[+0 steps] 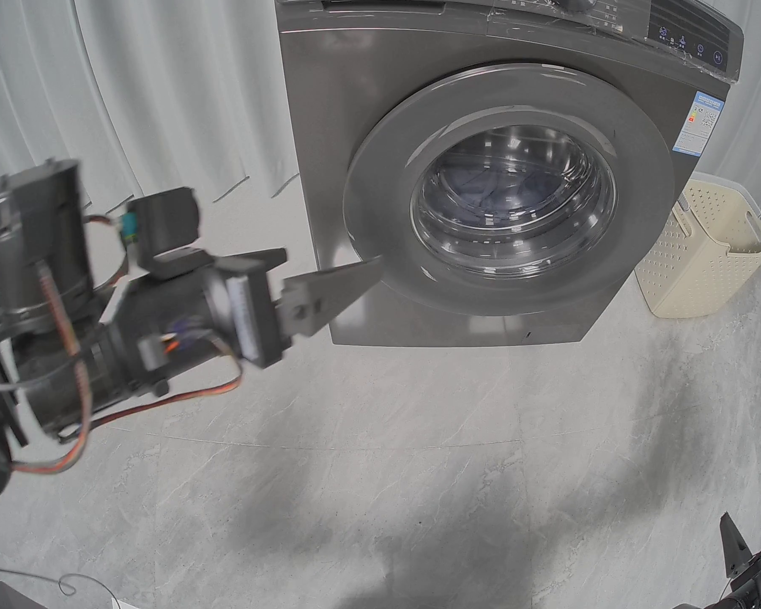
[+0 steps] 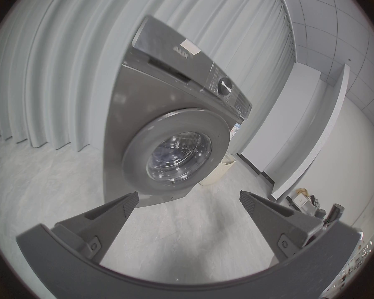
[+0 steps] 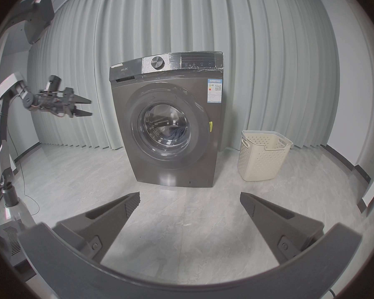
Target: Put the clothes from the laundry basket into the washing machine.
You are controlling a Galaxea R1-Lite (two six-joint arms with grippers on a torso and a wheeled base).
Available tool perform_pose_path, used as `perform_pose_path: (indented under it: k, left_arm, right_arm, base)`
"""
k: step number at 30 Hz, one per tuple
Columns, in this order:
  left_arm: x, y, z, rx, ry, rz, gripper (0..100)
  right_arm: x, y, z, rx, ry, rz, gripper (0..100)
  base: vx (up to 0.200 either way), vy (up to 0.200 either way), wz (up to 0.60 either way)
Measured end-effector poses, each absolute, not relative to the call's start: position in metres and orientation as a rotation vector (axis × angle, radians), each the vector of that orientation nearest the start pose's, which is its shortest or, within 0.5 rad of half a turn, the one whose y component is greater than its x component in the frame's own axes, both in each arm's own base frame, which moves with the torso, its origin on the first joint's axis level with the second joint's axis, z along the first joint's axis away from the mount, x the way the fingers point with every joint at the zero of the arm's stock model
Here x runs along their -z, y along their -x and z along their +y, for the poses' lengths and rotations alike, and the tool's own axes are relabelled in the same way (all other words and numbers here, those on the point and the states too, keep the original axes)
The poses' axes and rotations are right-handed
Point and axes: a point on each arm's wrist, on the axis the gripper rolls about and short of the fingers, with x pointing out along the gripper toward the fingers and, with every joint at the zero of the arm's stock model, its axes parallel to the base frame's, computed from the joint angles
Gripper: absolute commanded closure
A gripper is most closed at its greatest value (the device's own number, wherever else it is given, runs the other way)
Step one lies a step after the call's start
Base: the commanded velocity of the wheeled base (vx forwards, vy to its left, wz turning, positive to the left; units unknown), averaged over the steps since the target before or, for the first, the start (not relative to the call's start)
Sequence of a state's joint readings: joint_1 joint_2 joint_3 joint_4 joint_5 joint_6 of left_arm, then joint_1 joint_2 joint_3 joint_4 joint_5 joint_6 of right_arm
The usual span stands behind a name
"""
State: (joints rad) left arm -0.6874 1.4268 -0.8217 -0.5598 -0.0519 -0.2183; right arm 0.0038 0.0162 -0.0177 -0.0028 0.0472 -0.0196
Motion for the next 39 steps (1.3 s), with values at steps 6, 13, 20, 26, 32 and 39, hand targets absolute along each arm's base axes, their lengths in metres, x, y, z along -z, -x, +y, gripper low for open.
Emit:
perform_pose_path:
  k: [6, 13, 20, 26, 32, 39]
  left_arm:
    - [-0.241, -0.133, -0.094, 0.656, 0.197, 0.087, 0]
    - [-0.195, -0.07, -0.034, 0.508, 0.148, 0.039, 0]
    - [-0.134, -0.019, -0.006, 0.293, 0.066, 0.05, 0]
    - [-0.093, 0.012, -0.003, 0.216, 0.046, 0.121, 0]
    - [-0.083, 0.02, -0.001, 0.084, 0.014, 0.05, 0]
    - [-0.08, 0.022, 0.0, -0.007, -0.022, 0.012, 0]
  right_arm:
    - [-0.081, 0.023, 0.001, -0.051, 0.019, -0.005, 0]
    - [-0.081, 0.023, 0.001, -0.051, 0.019, -0.005, 0]
    - [-0.081, 0.023, 0.001, -0.05, 0.019, -0.005, 0]
    - [-0.081, 0.023, 0.001, -0.049, 0.017, -0.005, 0]
    - [-0.081, 0.023, 0.001, -0.049, 0.016, -0.004, 0]
    - [-0.081, 0.023, 0.001, -0.048, -0.002, -0.005, 0]
  base:
    - [0.0, 0.0, 0.0]
    - [0.0, 0.0, 0.0]
    - [0.0, 0.0, 0.0]
    - [0.0, 0.0, 0.0]
    - [0.0, 0.0, 0.0]
    - [0.0, 0.0, 0.0]
